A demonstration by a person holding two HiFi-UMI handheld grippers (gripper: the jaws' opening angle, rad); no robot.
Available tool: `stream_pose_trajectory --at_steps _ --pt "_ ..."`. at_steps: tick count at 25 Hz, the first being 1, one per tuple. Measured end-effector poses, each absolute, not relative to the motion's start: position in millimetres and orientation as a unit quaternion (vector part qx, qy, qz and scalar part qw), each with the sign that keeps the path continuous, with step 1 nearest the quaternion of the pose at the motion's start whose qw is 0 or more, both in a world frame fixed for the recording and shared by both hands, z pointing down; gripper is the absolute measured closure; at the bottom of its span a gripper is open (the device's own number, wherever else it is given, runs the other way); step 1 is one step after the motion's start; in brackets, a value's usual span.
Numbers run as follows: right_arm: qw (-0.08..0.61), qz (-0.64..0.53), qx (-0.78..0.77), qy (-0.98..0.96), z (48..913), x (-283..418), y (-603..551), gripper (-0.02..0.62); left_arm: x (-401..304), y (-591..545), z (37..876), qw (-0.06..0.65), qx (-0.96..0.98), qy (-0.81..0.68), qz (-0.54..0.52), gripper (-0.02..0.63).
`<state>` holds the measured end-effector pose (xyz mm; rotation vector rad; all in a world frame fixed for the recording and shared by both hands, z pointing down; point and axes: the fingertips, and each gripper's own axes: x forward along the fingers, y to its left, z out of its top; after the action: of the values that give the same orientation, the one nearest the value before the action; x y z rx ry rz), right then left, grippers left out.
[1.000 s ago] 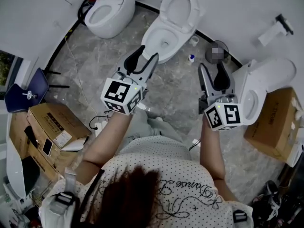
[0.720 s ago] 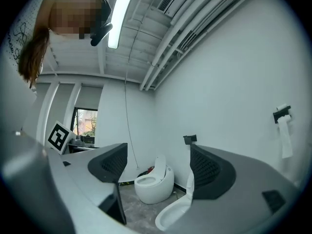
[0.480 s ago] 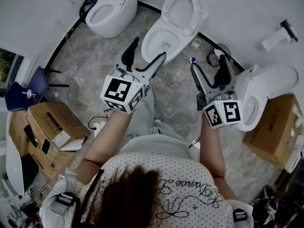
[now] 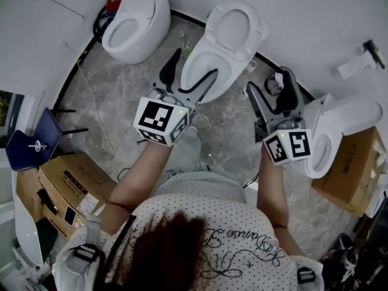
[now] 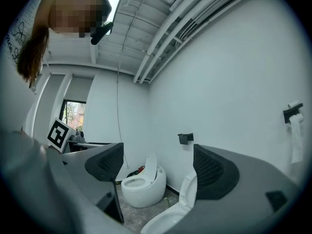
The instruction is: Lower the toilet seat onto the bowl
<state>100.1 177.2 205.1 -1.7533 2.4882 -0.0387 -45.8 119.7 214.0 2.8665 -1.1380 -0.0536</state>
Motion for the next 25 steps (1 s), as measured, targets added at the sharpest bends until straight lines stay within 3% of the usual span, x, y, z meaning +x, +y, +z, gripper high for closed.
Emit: stream_pose_trajectory --at_steps 14,25 --pt "0.028 -0.035 -0.600 0.799 218.3 109.0 55.4 0.178 -55.7 -14.0 233.3 0.056 0.931 -0.362 -0.003 0.224" --pt "0.022 -0.031 -0.555 0.831 221.9 163.9 -67.2 0.190 -9.0 -115.8 228.6 0.049 0.912 -0.407 -0.007 0.224"
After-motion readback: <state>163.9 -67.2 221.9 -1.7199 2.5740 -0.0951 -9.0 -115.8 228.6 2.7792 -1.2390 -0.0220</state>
